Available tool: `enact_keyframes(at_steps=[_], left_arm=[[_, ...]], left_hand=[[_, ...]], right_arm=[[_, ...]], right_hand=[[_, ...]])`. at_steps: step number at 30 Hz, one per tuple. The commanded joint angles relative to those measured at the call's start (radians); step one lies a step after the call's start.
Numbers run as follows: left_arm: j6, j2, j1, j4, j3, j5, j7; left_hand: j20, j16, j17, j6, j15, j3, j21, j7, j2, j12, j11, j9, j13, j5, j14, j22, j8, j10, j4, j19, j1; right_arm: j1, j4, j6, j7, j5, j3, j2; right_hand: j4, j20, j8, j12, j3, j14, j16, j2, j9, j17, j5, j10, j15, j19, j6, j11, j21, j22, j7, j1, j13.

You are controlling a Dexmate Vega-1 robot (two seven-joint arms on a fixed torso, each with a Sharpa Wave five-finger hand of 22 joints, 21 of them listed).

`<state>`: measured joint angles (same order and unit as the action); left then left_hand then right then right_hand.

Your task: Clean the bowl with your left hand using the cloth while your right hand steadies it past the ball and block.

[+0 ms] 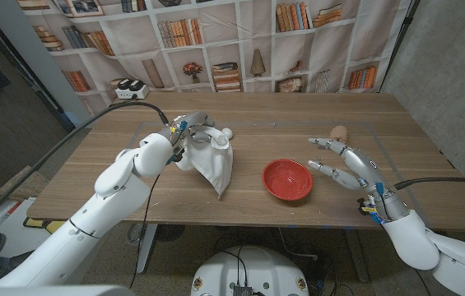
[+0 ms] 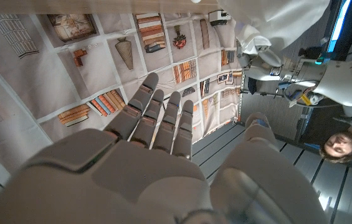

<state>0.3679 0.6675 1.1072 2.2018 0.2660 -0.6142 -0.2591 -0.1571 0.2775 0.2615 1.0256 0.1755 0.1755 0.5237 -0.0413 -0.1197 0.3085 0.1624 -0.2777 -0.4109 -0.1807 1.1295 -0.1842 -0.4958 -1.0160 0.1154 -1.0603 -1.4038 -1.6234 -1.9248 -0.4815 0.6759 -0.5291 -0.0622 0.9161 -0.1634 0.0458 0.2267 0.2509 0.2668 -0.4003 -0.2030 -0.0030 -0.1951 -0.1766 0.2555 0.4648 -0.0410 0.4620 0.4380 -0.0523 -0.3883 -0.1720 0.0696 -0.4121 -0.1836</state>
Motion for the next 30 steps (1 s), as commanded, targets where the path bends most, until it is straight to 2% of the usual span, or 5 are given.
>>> enact_keyframes(at_steps=[1,7,11,23,30], left_arm=[[-0.170,0.037,0.013,-0.071,-0.012,0.054,0.135],[-0.247,0.045,0.018,-0.106,-0.027,0.075,0.193],[-0.257,0.049,0.016,-0.116,-0.031,0.087,0.193],[-0.300,0.060,0.010,-0.146,-0.032,0.110,0.208],[-0.321,0.064,0.011,-0.157,-0.035,0.122,0.219]], left_hand=[[0.001,0.002,0.004,0.002,0.053,0.005,0.010,-0.001,0.002,0.002,0.002,0.002,-0.009,-0.005,0.041,-0.004,-0.005,-0.005,-0.004,0.003,0.002],[0.001,0.000,0.007,0.008,0.052,0.005,0.013,-0.004,0.003,0.003,0.003,0.005,-0.014,-0.004,0.038,-0.005,-0.007,-0.010,-0.005,0.004,0.004],[0.001,-0.001,0.008,0.011,0.052,0.005,0.014,-0.007,0.004,0.001,0.006,0.009,-0.019,-0.004,0.035,-0.005,-0.008,-0.010,-0.006,0.008,0.006],[0.002,-0.004,0.013,0.009,0.052,0.006,0.017,-0.005,0.004,-0.002,0.007,0.012,-0.029,-0.004,0.031,-0.005,-0.009,-0.009,-0.007,0.015,0.007],[0.003,-0.004,0.015,0.008,0.052,0.006,0.020,-0.007,0.004,-0.004,0.009,0.012,-0.036,-0.004,0.030,-0.005,-0.011,-0.010,-0.008,0.018,0.009]], right_arm=[[-0.065,-0.091,0.175,-0.024,-0.196,0.012,0.049],[-0.072,-0.114,0.224,-0.071,-0.243,-0.012,0.062],[-0.069,-0.124,0.254,-0.093,-0.295,-0.039,0.072],[-0.086,-0.158,0.356,-0.166,-0.411,-0.085,0.089],[-0.105,-0.189,0.406,-0.245,-0.411,-0.083,0.100]], right_hand=[[-0.004,0.090,0.002,-0.004,0.012,-0.010,0.002,-0.001,-0.003,-0.004,0.011,0.001,-0.068,0.011,0.008,-0.015,0.006,-0.002,0.012,-0.023,-0.004],[-0.011,0.092,-0.001,-0.009,0.027,-0.007,0.008,0.000,-0.002,-0.004,0.022,-0.004,-0.069,0.012,0.012,-0.029,0.017,-0.002,0.035,-0.060,-0.005],[-0.017,0.092,0.000,-0.009,0.031,-0.009,0.011,-0.019,0.001,-0.004,0.029,0.005,-0.072,0.015,0.027,-0.062,0.028,-0.001,0.055,-0.090,-0.004],[-0.024,0.098,-0.014,-0.024,0.055,0.024,0.023,-0.057,0.002,-0.004,0.048,-0.019,-0.075,-0.010,0.012,-0.077,0.065,-0.002,0.062,-0.193,-0.005],[-0.021,0.103,-0.013,-0.027,0.083,0.042,0.024,-0.054,0.002,-0.006,0.057,-0.019,-0.083,-0.019,0.020,-0.057,0.083,-0.004,0.049,-0.270,-0.005]])
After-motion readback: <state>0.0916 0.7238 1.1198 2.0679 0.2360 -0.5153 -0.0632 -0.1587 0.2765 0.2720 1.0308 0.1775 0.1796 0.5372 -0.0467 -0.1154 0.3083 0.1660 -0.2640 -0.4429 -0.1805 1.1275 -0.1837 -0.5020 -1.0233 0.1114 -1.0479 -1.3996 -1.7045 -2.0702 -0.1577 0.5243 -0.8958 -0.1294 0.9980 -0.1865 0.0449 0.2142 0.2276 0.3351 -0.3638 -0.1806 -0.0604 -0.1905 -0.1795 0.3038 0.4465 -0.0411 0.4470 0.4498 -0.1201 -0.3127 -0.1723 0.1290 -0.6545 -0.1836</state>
